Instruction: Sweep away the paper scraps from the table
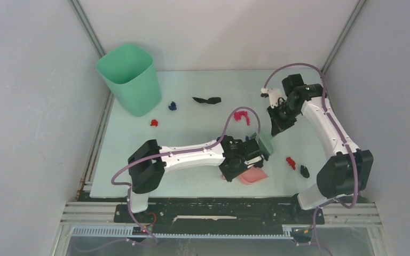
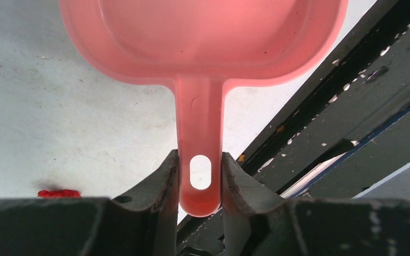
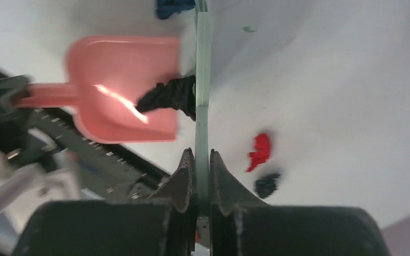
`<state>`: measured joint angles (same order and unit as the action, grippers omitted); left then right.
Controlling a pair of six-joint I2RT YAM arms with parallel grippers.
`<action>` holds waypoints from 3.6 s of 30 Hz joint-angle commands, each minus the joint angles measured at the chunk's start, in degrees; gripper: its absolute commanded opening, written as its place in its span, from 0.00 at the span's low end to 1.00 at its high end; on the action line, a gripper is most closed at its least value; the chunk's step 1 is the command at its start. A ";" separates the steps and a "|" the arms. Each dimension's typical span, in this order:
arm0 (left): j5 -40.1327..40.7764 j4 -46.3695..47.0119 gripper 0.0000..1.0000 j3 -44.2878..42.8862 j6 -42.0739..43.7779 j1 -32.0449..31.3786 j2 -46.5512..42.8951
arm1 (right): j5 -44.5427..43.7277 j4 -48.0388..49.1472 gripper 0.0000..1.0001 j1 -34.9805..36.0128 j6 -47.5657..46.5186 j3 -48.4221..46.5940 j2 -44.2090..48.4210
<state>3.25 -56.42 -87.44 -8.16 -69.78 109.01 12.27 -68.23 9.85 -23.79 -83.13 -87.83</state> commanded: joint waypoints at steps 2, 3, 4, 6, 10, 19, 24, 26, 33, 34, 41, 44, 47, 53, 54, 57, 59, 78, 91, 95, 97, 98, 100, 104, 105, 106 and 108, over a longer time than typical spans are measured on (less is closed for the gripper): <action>-0.65 3.53 0.00 -1.52 -1.61 0.15 -0.62 | 19.30 -10.92 0.00 -2.53 -0.20 -6.13 3.18; 0.36 3.79 0.00 -1.46 -2.31 0.28 -0.73 | 20.49 -12.09 0.00 -3.19 -0.28 -7.02 3.10; 1.00 4.15 0.00 -1.14 -3.47 0.59 -1.10 | 20.82 -12.97 0.00 -3.92 -0.30 -8.10 3.03; 0.58 4.93 0.00 -0.18 -4.55 1.22 -2.36 | 20.82 -14.09 0.00 -5.42 -0.27 -10.05 2.66; 1.34 6.70 0.00 2.65 -5.94 1.63 -7.72 | 23.04 -16.05 0.00 -8.87 0.24 -16.17 1.07; 1.70 8.76 0.00 15.52 -10.14 6.13 -20.57 | -3.28 0.01 0.00 -1.99 0.95 -18.72 -1.24; 4.38 4.52 0.00 18.45 -10.13 7.08 -22.73 | -15.93 8.04 0.00 3.59 -1.29 -20.27 -6.82; 4.32 4.05 0.00 19.53 -10.12 7.34 -22.88 | -18.94 11.33 0.00 5.76 -3.22 -20.98 -9.24; 3.54 4.49 0.00 20.91 -10.47 7.33 -20.52 | -27.51 25.50 0.00 13.79 -15.03 -21.01 -18.74; 3.52 4.58 0.00 20.83 -10.33 7.36 -20.06 | -27.82 26.22 0.00 14.66 -16.65 -21.66 -20.29; 3.63 5.01 0.00 17.92 -8.23 7.96 -14.18 | -24.30 11.70 0.00 18.54 -17.62 -29.50 -27.91; 3.08 5.94 0.00 16.22 -7.27 8.80 -11.86 | -19.34 4.19 0.00 19.82 -13.48 -29.08 -26.12; 1.65 6.76 0.00 14.62 -6.69 10.17 -9.77 | -16.02 -2.02 0.00 21.58 -9.96 -25.97 -22.85; 1.66 7.83 0.00 9.46 -5.73 11.35 -4.74 | -4.75 -5.42 0.00 24.14 -2.25 -19.73 -16.08; 1.97 8.30 0.00 8.46 -6.10 11.71 -3.96 | -3.02 -6.26 0.00 24.28 -1.15 -19.80 -15.86; 2.42 8.82 0.00 5.51 -6.92 12.38 -1.66 | 0.19 -8.13 0.00 24.43 1.10 -19.32 -14.72; 2.20 9.37 0.00 4.79 -6.95 12.39 -1.29 | 1.29 -7.90 0.00 24.43 1.76 -18.83 -12.73; 0.67 15.14 0.00 5.61 0.71 5.95 -6.42 | -17.84 -2.51 0.00 0.12 -1.86 -11.01 8.30; -3.90 -4.16 0.00 -9.02 6.30 -1.05 5.27 | -20.30 0.60 0.00 -21.37 -7.19 7.94 14.40; -5.13 -5.94 0.00 -14.29 6.61 -1.35 9.65 | -9.90 -2.63 0.00 -19.72 -3.96 11.79 13.23; -5.30 -6.55 0.00 -16.85 7.09 -1.33 12.04 | -4.83 -4.64 0.00 -18.27 -2.56 12.17 12.08; -5.58 -6.85 0.00 -18.12 7.44 -1.33 12.94 | -2.05 -5.19 0.00 -17.63 -1.86 12.07 11.73; -5.85 -7.57 0.00 -21.06 7.80 -1.35 14.88 | 2.82 -5.93 0.00 -15.96 -0.82 12.06 11.46; -5.06 -8.69 0.00 -25.38 7.60 -1.33 18.14 | 13.47 -8.16 0.00 -12.13 0.12 12.07 12.58; -4.52 -8.59 0.00 -25.71 7.40 -1.33 18.13 | 14.97 -8.45 0.00 -11.64 0.45 12.16 13.06; -3.78 -7.91 0.00 -25.35 7.08 -1.30 17.80 | 15.94 -8.61 0.00 -11.13 0.85 12.01 13.63; -3.43 -5.89 0.00 -23.45 6.87 -1.32 16.16 | 16.71 -8.68 0.00 -10.84 1.26 11.59 14.78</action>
<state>-1.10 -63.05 -110.65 -1.91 -71.24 126.69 18.44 -74.15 -2.24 -25.32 -71.09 -75.81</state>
